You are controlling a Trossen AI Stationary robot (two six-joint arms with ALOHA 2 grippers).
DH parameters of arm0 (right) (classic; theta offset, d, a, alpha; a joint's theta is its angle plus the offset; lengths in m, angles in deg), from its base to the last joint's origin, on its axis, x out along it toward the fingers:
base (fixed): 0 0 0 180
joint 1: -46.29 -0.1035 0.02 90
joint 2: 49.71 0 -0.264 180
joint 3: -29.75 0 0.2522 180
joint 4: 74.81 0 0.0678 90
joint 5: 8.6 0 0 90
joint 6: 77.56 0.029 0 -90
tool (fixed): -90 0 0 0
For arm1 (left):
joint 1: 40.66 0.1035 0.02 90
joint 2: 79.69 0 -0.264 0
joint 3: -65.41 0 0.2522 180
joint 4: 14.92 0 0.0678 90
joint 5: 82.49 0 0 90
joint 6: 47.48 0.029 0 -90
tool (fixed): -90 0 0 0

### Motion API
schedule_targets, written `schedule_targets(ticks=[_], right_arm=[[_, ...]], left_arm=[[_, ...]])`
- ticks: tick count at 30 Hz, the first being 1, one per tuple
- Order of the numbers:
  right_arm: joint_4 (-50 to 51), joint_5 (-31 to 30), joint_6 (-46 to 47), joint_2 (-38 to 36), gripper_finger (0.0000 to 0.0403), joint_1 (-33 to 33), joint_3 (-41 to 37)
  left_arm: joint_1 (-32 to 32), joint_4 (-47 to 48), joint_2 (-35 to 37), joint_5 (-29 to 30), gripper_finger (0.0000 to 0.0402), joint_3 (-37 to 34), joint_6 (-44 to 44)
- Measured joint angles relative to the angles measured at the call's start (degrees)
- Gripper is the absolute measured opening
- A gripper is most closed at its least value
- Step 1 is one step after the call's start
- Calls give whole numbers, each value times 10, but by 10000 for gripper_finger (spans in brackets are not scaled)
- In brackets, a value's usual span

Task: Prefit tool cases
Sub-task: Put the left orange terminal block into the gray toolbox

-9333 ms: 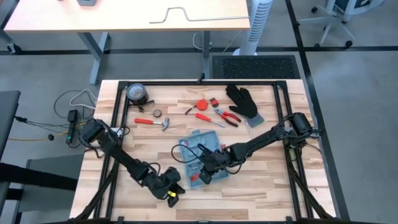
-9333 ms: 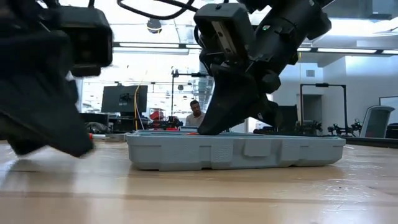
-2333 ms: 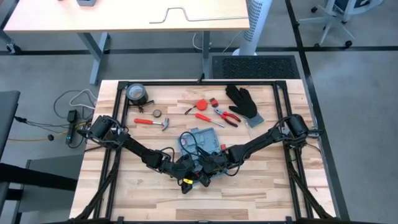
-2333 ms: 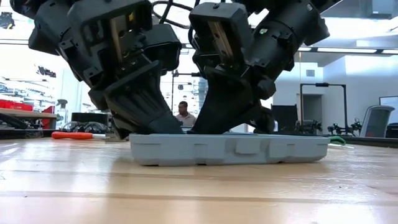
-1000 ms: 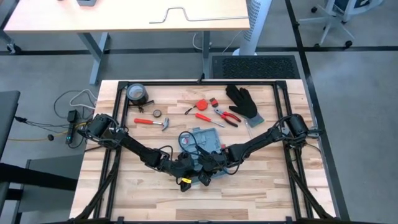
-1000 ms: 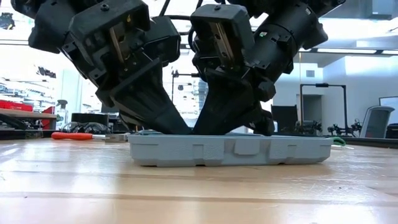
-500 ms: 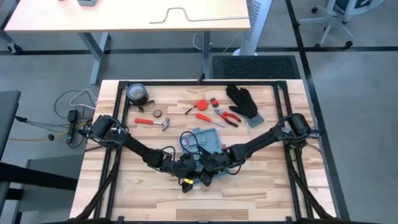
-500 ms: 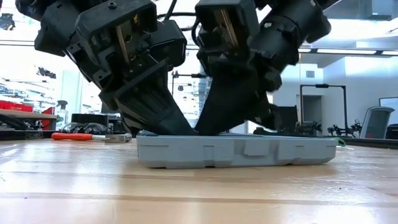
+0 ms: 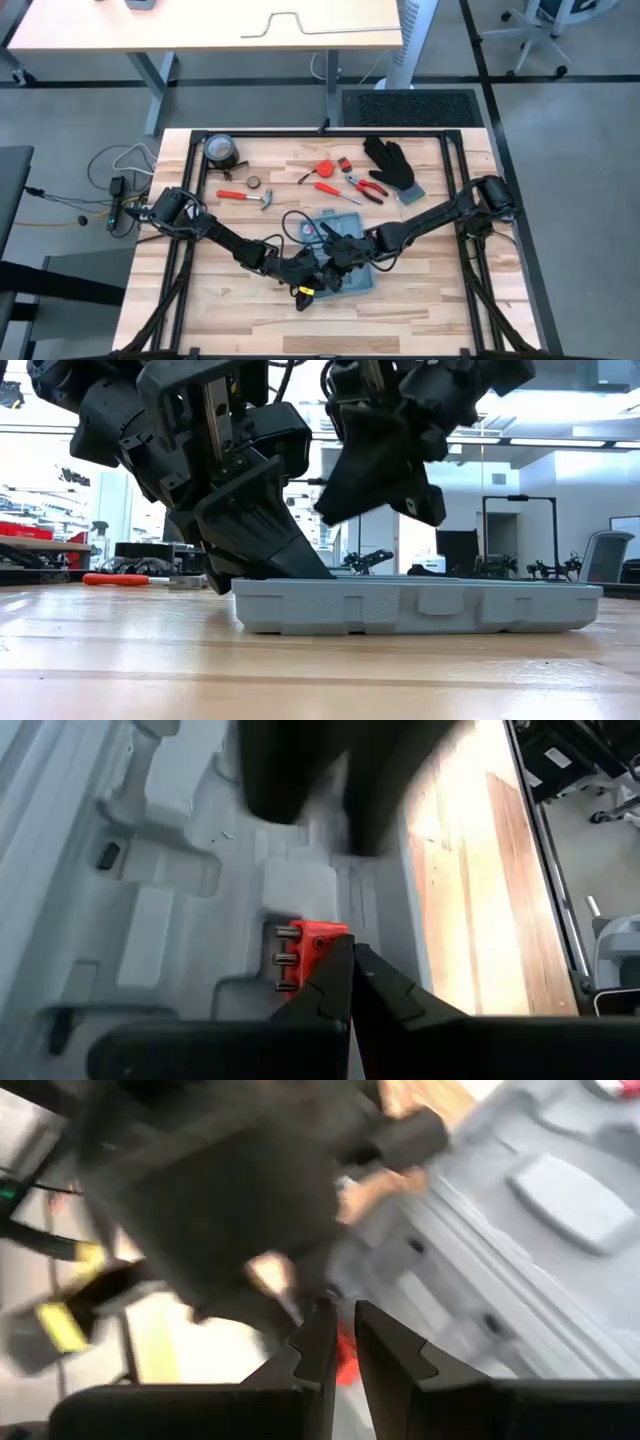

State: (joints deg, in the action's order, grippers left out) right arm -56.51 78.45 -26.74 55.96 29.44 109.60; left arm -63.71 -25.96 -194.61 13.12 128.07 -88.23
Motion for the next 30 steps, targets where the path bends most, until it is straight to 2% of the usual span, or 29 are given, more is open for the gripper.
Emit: schedule_targets(ticks=[4,9,13,18,24,30], right_arm=[[1,-1,5,1,52,-13,-1],[-76,-14,23,1,52,-28,-1],[-234,-19,46,0,51,-30,-39],[-482,-25,104,-1,43,-36,-135],[-754,-78,122,0,34,-53,-231],[-902,-111,108,0,33,-70,-276]], left_arm=[[2,-1,7,6,0,-1,8],[6,11,20,5,0,-4,12],[6,27,40,7,0,-6,28],[6,45,64,25,0,-7,36],[5,48,73,34,0,-7,36],[5,56,93,34,0,-8,40]])
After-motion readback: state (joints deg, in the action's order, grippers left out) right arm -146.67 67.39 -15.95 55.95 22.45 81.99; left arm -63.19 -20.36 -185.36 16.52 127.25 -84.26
